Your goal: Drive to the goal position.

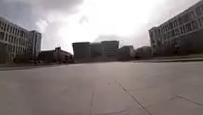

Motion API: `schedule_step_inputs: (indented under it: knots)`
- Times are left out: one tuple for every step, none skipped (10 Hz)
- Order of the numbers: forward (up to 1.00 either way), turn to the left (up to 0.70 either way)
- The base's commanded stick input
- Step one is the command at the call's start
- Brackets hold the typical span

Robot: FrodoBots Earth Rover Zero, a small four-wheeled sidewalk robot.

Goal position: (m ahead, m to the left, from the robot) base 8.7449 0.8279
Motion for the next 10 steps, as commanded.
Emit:
schedule_step_inputs:
  knots:
    - [0.7, 0.0]
    - [0.7, 0.0]
    - [0.7, 0.0]
    - [0.7, 0.0]
    - [0.7, 0.0]
    - [0.7, 0.0]
    - [0.7, 0.0]
    - [0.7, -0.3]
    - [0.7, 0.0]
    - [0.7, 0.0]
